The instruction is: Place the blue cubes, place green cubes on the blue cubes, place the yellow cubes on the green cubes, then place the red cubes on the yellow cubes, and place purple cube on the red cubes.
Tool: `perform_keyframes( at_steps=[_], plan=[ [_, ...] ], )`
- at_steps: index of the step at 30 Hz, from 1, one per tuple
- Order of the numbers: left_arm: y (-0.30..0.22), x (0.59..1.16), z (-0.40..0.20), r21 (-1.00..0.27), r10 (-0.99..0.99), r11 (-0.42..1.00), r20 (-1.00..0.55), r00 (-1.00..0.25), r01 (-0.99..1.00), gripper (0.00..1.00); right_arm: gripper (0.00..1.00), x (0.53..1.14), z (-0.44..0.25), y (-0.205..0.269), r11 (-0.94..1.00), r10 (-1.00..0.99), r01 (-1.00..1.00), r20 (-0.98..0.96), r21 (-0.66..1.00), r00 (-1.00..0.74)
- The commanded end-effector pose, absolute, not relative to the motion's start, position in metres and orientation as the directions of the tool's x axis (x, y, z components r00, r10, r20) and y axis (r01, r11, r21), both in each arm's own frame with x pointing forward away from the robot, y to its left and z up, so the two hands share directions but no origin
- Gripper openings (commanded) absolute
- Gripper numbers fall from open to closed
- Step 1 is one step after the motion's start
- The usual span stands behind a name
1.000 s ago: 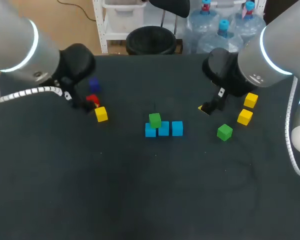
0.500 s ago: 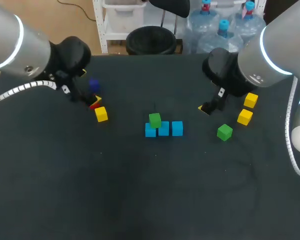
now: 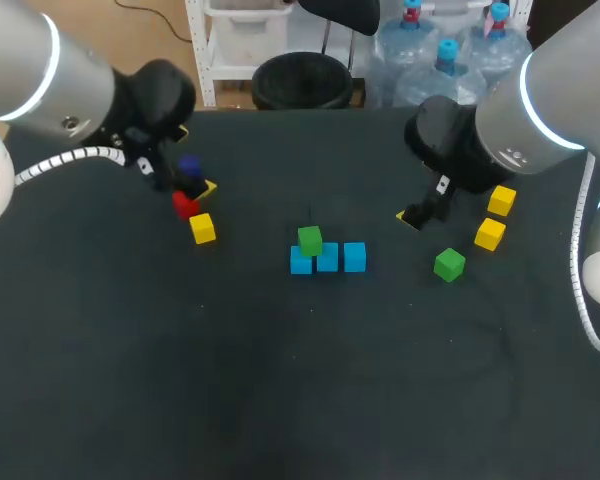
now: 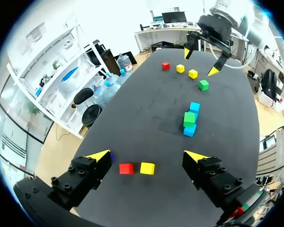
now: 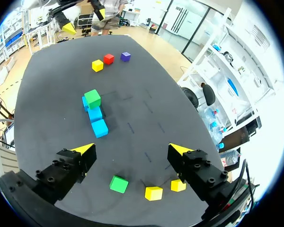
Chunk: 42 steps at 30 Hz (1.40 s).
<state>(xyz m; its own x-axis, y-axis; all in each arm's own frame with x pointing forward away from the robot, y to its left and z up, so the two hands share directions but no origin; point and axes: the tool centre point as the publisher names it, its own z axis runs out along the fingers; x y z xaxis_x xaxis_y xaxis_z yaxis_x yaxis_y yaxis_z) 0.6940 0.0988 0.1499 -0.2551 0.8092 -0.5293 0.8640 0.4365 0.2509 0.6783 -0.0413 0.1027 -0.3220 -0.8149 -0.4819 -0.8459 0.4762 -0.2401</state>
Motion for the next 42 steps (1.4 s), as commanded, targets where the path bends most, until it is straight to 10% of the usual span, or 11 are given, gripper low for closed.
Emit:
perform_keyframes(
  at_steps=[1,26,42],
  plan=[
    [0.096,0.699,0.151,0.219,0.821,0.404,-0.516,-0.246,0.888,1.00,1.00,0.675,0.102,-0.041,0.482,-0.813,-0.840,-0.485,-0.249,-0.323],
    [0.096,0.699,0.151,0.219,0.821,0.404,-0.516,-0.246,0.888,1.00,1.00,0.684,0.081,-0.007,0.367,-0.888,-0.887,-0.388,-0.281,-0.245],
    [0.096,0.699,0.151,0.219,0.821,0.404,-0.516,-0.246,0.888,1.00,1.00,0.676,0.067,-0.070,0.551,-0.816,-0.813,-0.327,-0.189,-0.477]
  ],
)
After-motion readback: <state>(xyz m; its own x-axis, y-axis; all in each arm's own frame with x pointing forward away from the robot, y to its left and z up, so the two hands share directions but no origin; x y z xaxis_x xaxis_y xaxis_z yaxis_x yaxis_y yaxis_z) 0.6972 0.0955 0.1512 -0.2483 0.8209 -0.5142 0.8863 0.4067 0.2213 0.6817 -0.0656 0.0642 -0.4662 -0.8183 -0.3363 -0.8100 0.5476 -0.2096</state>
